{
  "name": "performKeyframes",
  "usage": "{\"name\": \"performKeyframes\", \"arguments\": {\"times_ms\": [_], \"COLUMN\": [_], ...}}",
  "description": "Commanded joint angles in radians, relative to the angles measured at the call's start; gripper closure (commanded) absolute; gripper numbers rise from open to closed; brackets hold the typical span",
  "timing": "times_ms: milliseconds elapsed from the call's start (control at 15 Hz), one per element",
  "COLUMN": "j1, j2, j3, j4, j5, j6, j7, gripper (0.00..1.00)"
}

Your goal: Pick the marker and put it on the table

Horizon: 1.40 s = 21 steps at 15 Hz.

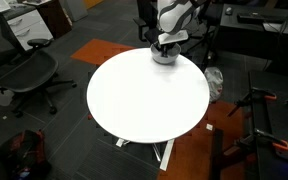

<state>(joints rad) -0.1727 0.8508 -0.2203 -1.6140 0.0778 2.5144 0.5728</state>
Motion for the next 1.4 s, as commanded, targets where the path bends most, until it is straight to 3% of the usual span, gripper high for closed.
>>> {"name": "performKeyframes", "arguments": {"times_ms": [0,800,1333], "j1": [0.05,0.271,0.343], "j2": [-0.051,-0.381,-0.536], "j3": [-0.036,-0.164,-0.106], "j4": [-0.033,-0.297,-0.462], "j5": [0.0,-0.194,-0.292], "j6": [0.025,0.171,0.218], "j7": [-0.005,0.053,0.052], "gripper": [0.95,0.95,0.95]}}
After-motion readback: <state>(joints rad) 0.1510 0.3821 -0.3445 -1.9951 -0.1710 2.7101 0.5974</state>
